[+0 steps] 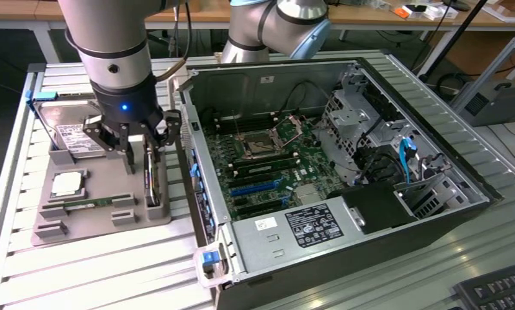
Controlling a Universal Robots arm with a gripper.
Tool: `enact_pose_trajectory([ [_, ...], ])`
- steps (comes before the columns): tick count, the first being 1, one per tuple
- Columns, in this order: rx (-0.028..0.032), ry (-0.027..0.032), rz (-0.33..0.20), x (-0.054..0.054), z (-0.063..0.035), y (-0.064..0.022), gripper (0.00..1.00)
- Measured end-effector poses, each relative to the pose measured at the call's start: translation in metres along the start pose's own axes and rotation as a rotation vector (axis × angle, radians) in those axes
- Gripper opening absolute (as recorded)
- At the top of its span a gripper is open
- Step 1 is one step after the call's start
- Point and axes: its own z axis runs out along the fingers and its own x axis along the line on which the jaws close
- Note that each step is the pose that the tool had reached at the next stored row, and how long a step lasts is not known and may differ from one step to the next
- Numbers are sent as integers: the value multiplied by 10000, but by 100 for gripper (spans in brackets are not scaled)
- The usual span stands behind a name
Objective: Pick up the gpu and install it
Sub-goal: 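Pick up the gpu and move the gpu toward the slot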
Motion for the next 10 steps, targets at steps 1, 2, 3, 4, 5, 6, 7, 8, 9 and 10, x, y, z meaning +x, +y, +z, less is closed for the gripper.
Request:
enact_pose_trajectory([
  [1, 6, 2, 0, 0, 6, 1, 48],
  [2, 6, 1, 1, 1, 11, 5, 48],
  [3, 6, -1, 1, 2, 15, 9, 48],
  [4, 7, -1, 0, 2, 18, 12, 48],
  [5, 8, -2, 0, 2, 20, 15, 48],
  [6, 11, -2, 0, 3, 25, 21, 48],
  [7, 16, -2, 0, 3, 31, 26, 48],
  [8, 36, -1, -1, 4, 35, 39, 48],
  [9, 53, -3, -1, 6, 44, 60, 48],
  [10, 69, -6, -1, 7, 53, 76, 48],
])
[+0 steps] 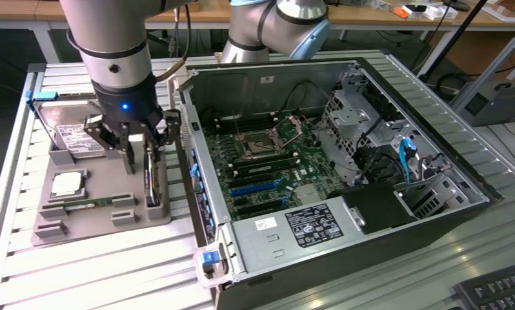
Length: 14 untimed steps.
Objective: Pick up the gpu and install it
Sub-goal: 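Pick up the gpu and move the gpu toward the slot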
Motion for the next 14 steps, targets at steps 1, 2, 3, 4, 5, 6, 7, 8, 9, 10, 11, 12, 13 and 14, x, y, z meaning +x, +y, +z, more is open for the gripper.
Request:
enact_pose_trajectory([
  [1, 4, -1, -1, 1, 9, 4, 48],
  [2, 7, -2, 0, 1, 18, 8, 48],
  [3, 18, 0, -1, 2, 35, 13, 48],
  [4, 23, -1, -1, 2, 45, 16, 48],
  [5, 29, -1, -2, 3, 55, 19, 48],
  [6, 33, -1, -2, 3, 64, 20, 48],
  [7, 34, -2, -3, 3, 72, 20, 48],
  [8, 37, -2, -2, 4, 83, 20, 48],
  [9, 39, -2, -2, 4, 92, 20, 48],
  [10, 41, -3, -2, 4, 105, 20, 48],
  [11, 43, -3, -2, 5, 117, 20, 48],
  [12, 44, -2, -2, 5, 125, 20, 48],
  [13, 44, -2, -2, 5, 130, 19, 48],
  [14, 45, -1, -2, 5, 131, 19, 48],
])
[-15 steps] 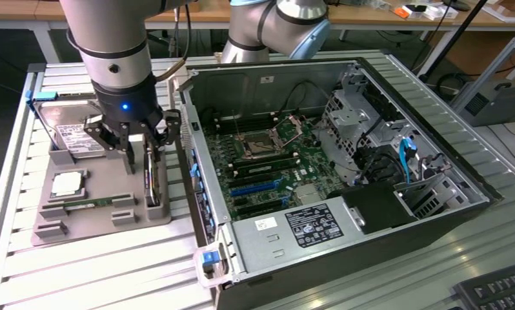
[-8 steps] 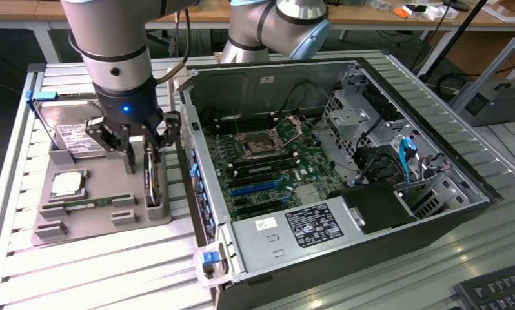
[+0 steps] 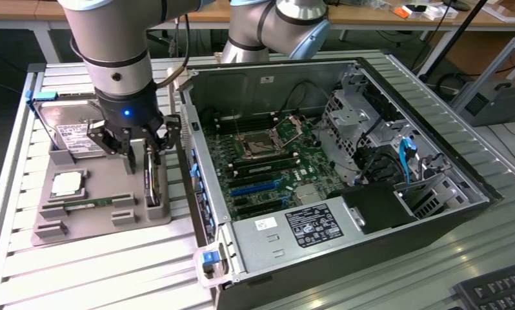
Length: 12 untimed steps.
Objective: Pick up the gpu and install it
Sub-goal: 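Pick up the gpu and move the gpu toward the slot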
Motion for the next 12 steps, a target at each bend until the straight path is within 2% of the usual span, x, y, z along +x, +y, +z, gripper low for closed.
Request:
enact_pose_trajectory([
  [7, 0, -2, 0, 0, 1, 0, 47],
  [10, -1, -1, 0, 0, 1, 0, 28],
  [12, -2, -2, 0, 0, 1, 0, 27],
])
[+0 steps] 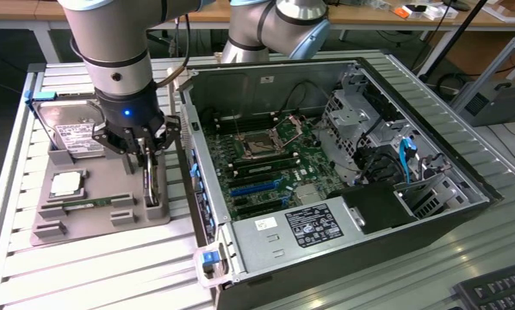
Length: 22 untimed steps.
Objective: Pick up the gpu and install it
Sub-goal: 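Pick up the gpu and move the gpu toward the slot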
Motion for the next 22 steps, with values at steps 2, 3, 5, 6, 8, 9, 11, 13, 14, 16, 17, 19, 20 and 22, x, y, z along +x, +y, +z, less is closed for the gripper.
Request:
enact_pose_trajectory([
  [2, 1, 0, 0, 0, 0, 0, 27],
  [3, 1, 0, 0, 0, 0, 0, 27],
  [5, 0, 0, 0, 0, 0, 0, 27],
  [6, 1, 1, -1, 0, 0, 0, 27],
  [8, 1, 0, 0, 0, 0, 0, 27],
  [9, 0, 0, 0, 0, 0, 0, 27],
  [11, 1, 0, 0, 0, 0, 0, 27],
  [13, 0, 0, 0, 0, 0, 0, 27],
  [14, 0, -1, 0, 0, 0, 0, 27],
  [16, -2, -3, 0, 0, -1, 0, 27],
  [17, 0, 0, 0, 0, -4, 0, 27],
  [19, 1, 0, 0, 0, -10, 0, 27],
  [20, 0, -1, 0, 0, -13, 0, 27],
  [22, 1, 0, 0, 0, -17, 0, 27],
])
